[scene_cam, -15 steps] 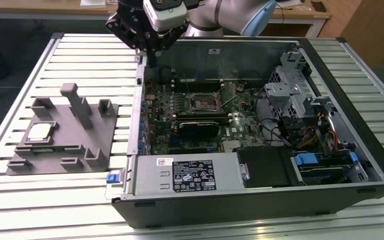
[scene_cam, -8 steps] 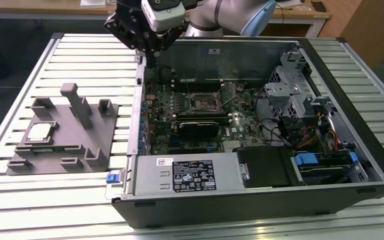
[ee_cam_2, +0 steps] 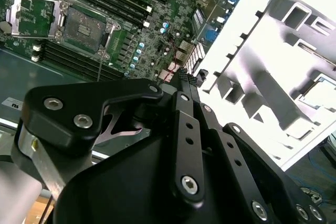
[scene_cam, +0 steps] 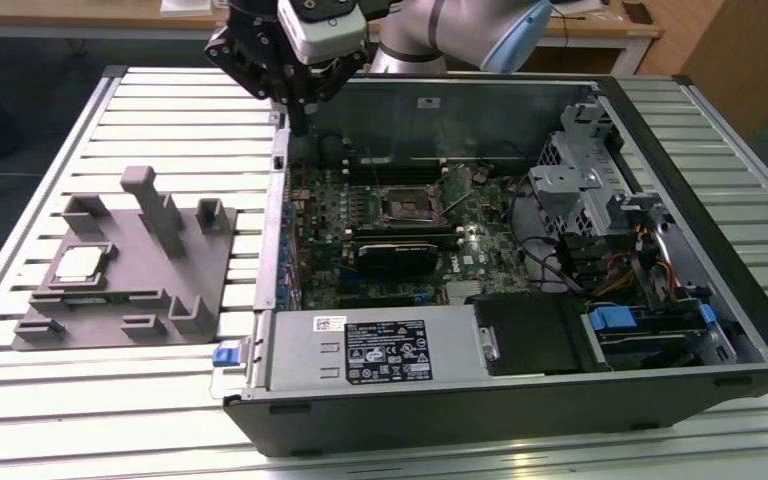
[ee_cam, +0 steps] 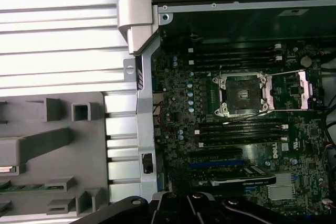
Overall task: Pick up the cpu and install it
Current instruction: 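Reach for the cpu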
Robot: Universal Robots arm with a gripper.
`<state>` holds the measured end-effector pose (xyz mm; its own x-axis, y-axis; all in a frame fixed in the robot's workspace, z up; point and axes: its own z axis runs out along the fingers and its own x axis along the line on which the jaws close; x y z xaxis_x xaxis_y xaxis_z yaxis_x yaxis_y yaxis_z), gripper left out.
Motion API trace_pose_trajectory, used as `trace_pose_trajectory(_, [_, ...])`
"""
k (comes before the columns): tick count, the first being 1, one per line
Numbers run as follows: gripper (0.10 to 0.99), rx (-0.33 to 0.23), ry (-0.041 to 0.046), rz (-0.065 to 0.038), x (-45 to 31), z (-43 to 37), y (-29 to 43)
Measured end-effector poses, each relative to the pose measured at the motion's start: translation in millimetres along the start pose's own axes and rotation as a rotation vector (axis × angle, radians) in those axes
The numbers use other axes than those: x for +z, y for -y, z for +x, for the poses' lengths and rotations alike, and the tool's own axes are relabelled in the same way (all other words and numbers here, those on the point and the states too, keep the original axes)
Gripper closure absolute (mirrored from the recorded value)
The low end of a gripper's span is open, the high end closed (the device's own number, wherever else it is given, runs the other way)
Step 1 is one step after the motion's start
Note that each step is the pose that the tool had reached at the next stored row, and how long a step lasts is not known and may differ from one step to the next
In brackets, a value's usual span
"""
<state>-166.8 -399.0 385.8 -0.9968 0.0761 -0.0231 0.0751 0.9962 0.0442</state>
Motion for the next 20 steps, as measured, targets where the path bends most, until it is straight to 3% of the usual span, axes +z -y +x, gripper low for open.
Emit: trace_pose_trajectory(20, [0.98,0.0,-0.0001,0.0,1.0,4.8,0.4])
